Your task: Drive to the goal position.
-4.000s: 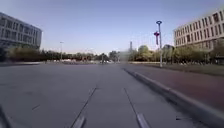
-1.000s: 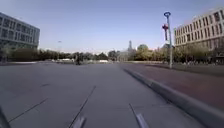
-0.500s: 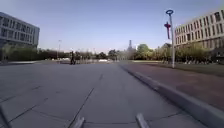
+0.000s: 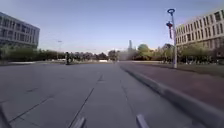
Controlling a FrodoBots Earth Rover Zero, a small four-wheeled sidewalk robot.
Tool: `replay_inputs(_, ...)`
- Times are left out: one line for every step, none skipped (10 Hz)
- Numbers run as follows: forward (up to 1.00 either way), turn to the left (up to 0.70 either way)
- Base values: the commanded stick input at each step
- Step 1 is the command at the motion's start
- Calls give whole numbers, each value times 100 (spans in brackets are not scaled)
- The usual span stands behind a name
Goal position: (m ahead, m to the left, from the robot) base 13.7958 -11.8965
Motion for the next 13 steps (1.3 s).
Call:
replay_inputs(60,0)
replay_inputs(60,1)
replay_inputs(60,5)
replay_inputs(60,13)
replay_inputs(58,13)
replay_inputs(47,2)
replay_inputs(45,0)
replay_inputs(45,0)
replay_inputs(59,0)
replay_inputs(60,0)
replay_inputs(60,0)
replay_inputs(60,0)
replay_inputs(60,0)
